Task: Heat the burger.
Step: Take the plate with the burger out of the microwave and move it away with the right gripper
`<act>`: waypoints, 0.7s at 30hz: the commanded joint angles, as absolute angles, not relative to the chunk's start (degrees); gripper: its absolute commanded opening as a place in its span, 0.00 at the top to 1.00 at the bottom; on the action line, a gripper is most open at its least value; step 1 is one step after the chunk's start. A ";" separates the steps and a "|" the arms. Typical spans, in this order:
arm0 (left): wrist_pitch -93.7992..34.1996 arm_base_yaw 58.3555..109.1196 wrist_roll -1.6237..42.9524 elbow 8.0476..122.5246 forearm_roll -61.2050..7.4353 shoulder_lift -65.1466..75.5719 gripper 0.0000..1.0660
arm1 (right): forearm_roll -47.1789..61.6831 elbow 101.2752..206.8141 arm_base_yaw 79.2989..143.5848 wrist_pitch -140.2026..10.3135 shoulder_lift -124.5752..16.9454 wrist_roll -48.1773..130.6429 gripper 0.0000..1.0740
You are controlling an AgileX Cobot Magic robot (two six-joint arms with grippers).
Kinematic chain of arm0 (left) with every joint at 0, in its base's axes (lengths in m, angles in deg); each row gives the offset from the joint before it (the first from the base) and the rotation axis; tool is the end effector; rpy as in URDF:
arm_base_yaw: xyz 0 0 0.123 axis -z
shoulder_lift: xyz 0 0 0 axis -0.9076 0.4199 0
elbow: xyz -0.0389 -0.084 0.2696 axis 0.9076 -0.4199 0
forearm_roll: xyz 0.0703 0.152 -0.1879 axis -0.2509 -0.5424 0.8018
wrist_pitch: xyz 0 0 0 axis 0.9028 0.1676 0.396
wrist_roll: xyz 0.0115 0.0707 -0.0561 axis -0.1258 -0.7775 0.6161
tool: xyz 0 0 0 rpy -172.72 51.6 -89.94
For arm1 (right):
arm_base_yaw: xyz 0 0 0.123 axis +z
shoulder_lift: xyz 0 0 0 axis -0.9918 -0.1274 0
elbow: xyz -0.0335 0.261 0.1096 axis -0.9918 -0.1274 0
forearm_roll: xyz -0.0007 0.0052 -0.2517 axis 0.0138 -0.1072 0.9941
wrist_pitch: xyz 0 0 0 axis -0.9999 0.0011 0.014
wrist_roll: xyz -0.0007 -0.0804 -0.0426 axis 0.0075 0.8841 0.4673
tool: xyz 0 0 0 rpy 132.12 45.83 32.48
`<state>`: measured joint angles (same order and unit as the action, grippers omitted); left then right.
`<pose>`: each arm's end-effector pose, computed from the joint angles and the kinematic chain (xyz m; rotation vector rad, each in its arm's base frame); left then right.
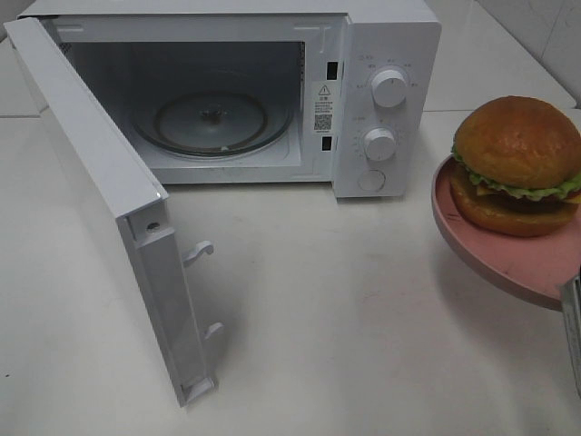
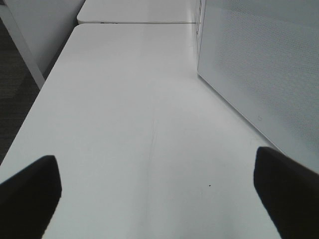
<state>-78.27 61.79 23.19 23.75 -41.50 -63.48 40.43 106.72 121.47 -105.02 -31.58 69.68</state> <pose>-0.0048 -0.0002 0.2793 -0.0374 2.0186 0.0515 0.1174 0.0562 0.2157 -1.8236 1.7338 -0.5710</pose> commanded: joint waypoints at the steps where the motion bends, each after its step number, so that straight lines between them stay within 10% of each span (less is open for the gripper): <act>1: -77.76 61.74 23.13 23.92 -41.21 -64.63 0.04 | 44.38 107.12 121.41 -105.48 -30.84 62.86 1.00; 21: -77.76 61.74 23.13 23.92 -41.21 -64.63 0.04 | 52.92 110.67 121.41 -111.73 -42.47 36.16 1.00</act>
<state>-78.27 61.79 23.19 23.75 -41.50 -63.48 48.91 109.70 121.47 -111.78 -42.41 37.94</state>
